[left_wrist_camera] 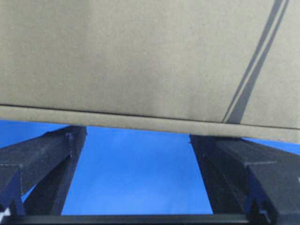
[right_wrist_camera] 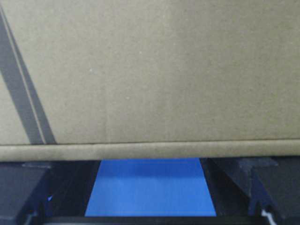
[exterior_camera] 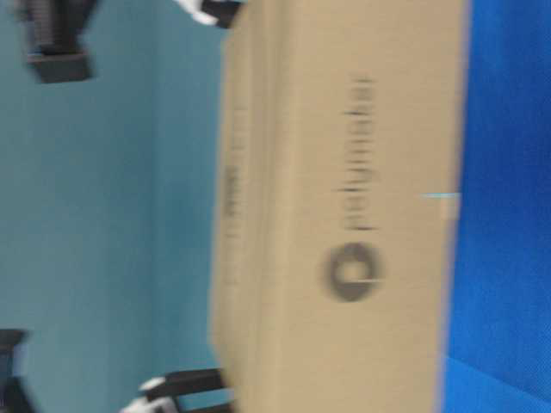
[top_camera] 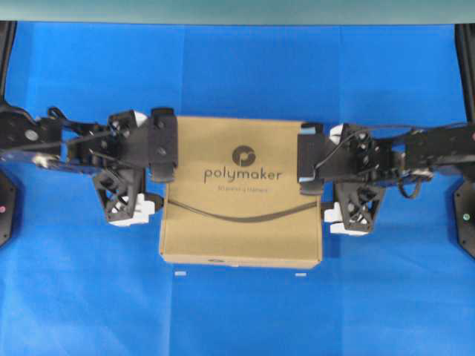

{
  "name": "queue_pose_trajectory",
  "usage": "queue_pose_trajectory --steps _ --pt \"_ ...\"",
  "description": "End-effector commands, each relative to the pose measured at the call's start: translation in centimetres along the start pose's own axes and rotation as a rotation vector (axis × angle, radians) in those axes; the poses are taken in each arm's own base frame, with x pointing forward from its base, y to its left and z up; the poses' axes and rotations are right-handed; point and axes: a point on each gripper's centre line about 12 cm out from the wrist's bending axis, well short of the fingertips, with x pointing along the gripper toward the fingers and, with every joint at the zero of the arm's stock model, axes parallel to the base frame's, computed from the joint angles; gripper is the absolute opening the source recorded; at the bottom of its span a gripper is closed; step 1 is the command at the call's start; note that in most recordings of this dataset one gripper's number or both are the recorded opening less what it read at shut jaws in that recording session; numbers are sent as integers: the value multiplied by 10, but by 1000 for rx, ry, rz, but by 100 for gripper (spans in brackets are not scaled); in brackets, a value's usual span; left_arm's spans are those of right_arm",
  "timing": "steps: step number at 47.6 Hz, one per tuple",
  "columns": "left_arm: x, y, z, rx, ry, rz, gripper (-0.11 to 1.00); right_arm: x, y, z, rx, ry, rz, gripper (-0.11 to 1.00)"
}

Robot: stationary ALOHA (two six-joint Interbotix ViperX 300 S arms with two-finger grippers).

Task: Lift up the cardboard box by clamping it between your arms.
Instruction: 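Raise both arms together, lifting the clamped box off the table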

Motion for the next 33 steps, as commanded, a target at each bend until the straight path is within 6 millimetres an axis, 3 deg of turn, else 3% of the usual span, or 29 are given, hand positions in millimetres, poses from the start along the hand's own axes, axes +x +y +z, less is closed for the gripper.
queue_pose_trajectory --steps 1,15,22,28,33 --pt "-33 1 39 -19 -120 1 86 -41 0 35 16 -89 4 100" --pt "-93 4 86 -21 -153 5 86 -99 0 61 17 -69 8 100" --pt "-112 3 102 -20 -144 2 86 -130 1 81 21 -111 17 100" --pt "-125 1 114 -13 -168 -4 86 -148 1 91 19 -120 18 100" --pt "-131 0 120 -13 -185 -5 86 -149 1 91 15 -102 17 100"
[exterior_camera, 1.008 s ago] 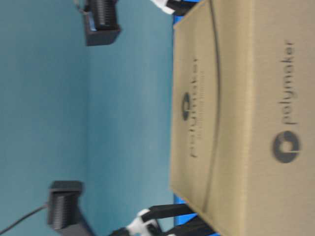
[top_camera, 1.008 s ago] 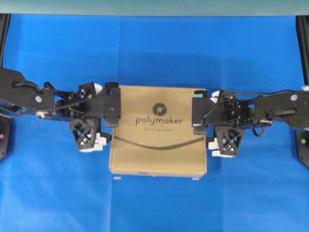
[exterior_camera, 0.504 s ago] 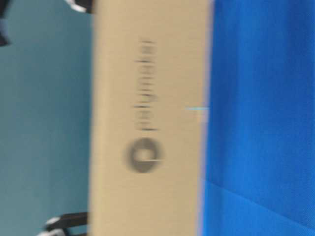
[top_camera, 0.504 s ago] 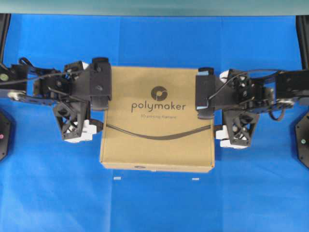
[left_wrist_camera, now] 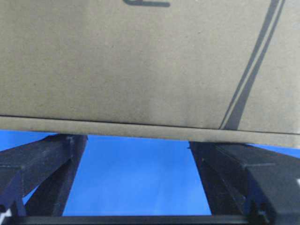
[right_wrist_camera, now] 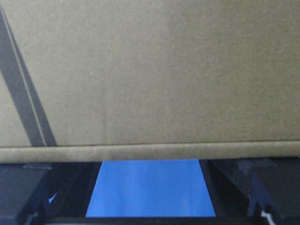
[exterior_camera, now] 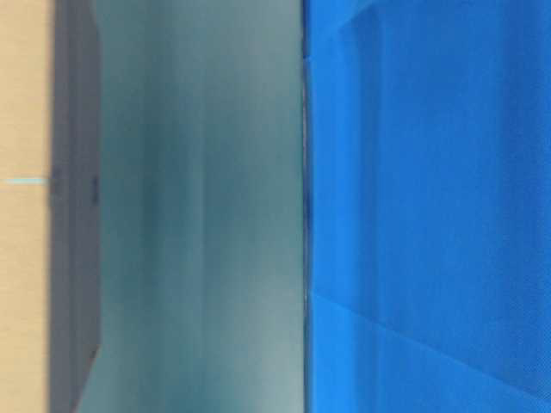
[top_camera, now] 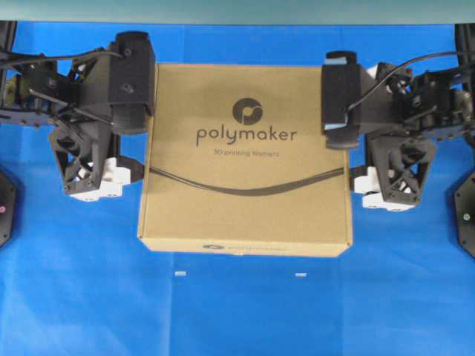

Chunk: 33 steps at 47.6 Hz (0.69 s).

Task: Lift up the cardboard box by clamping it between your arms.
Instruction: 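Raise both arms together, lifting the clamped box off the table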

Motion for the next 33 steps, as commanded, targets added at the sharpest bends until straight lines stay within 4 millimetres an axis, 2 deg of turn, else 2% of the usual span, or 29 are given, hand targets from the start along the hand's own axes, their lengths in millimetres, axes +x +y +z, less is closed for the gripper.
queue_pose_trajectory --steps 1,33 --pt "-16 -2 30 -17 -115 -7 86 -16 0 22 18 -83 5 100" --pt "-16 -2 30 -19 -114 -8 86 -8 -3 15 19 -54 -2 100"
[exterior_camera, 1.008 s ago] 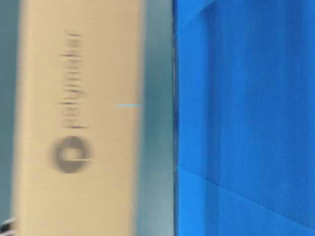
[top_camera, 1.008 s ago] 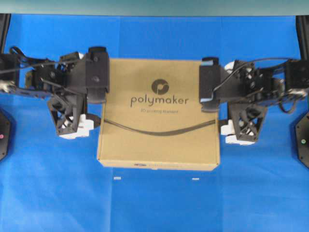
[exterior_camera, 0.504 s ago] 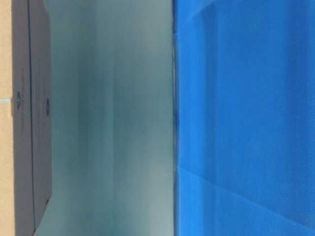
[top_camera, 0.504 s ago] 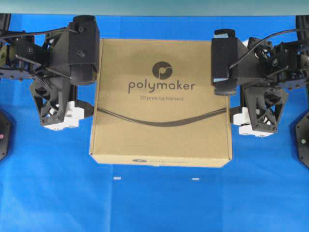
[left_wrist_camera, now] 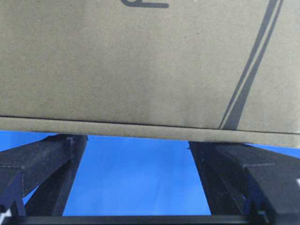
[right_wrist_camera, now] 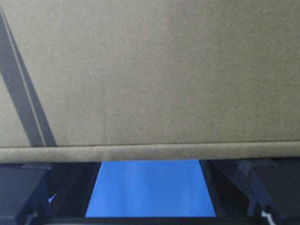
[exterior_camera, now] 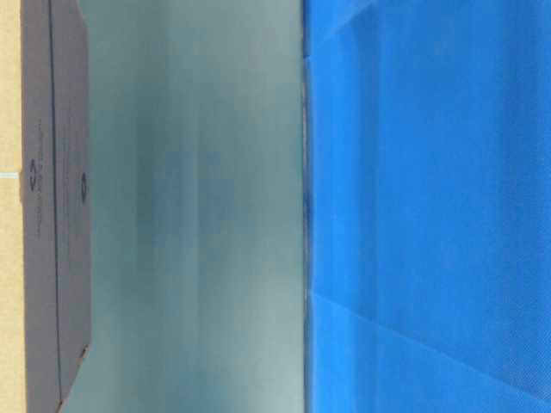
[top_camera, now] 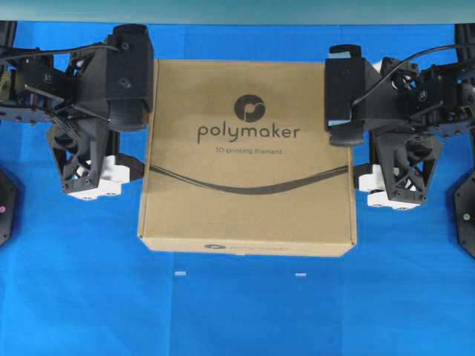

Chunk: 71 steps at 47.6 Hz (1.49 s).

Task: Lift up the cardboard box by clamping it between your arms.
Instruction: 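Raise both arms together, lifting the clamped box off the table, then lower the clamped box back onto the table with both arms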

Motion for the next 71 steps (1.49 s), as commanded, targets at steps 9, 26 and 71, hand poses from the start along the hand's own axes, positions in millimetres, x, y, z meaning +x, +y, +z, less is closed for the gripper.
queue_pose_trajectory --steps 9,26,71 --pt "3 0 11 -24 -58 -4 86 11 -4 4 14 -46 -7 100" --pt "52 -2 -30 -24 0 -6 86 66 -6 -28 -22 -52 -17 100" --pt "154 -7 -124 -53 167 -10 86 177 -4 -76 -73 -1 -14 100"
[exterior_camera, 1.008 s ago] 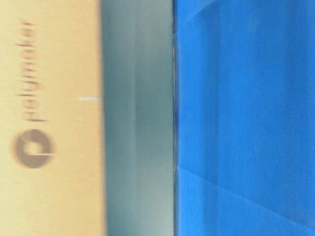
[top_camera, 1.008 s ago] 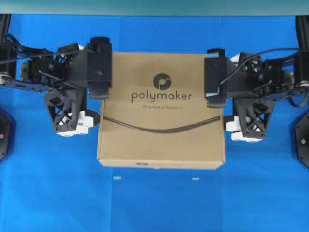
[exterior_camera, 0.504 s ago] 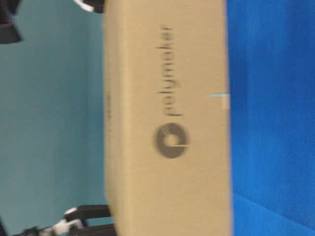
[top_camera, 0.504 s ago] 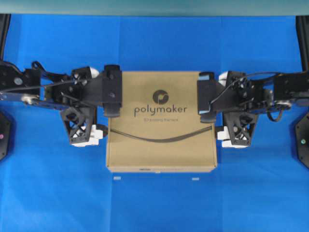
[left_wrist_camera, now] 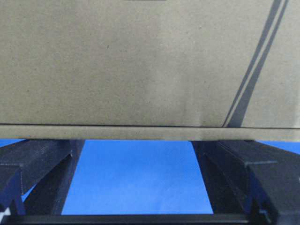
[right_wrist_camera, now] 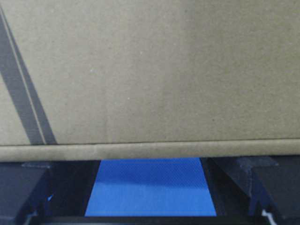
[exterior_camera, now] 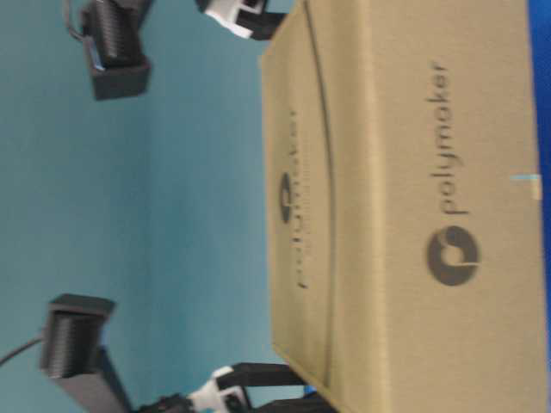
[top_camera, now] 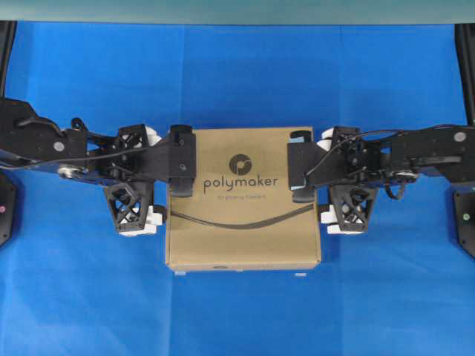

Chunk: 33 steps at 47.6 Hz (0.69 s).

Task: Lift up the cardboard box by clamping it between your arms.
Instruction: 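Lower the clamped box back onto the table with both arms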

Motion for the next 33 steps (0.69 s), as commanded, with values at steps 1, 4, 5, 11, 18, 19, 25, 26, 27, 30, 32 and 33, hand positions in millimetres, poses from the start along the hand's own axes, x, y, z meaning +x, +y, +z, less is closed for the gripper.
queue_pose_trajectory --steps 1,4,5,11,18,19,25,26,27,30,32,33 --pt "1 5 8 -39 -53 6 86 0 1 11 -3 -54 -2 100" --pt "5 5 5 -38 -49 5 86 5 1 9 -3 -46 -1 100" --pt "7 5 4 -40 -47 6 86 7 1 8 -1 -43 -1 100" --pt "17 6 -4 -41 -26 6 86 15 2 6 -5 -28 2 100" --pt "25 7 -8 -44 -27 8 86 23 3 1 -7 -4 5 100" --pt "26 7 -9 -45 -27 8 86 24 4 1 -8 -2 6 100" --pt "32 10 -12 -53 -18 13 86 28 7 -2 -12 8 12 100" --pt "33 11 -12 -53 -18 13 86 28 8 -3 -13 10 12 100" --pt "33 11 -12 -54 -18 14 86 29 9 -4 -13 13 14 100" --pt "35 11 -12 -53 -18 14 86 32 10 -8 -11 16 15 100" --pt "36 11 -12 -53 -19 14 86 34 10 -10 -11 16 14 100" --pt "36 11 -12 -51 -19 13 86 35 10 -11 -10 16 14 100"
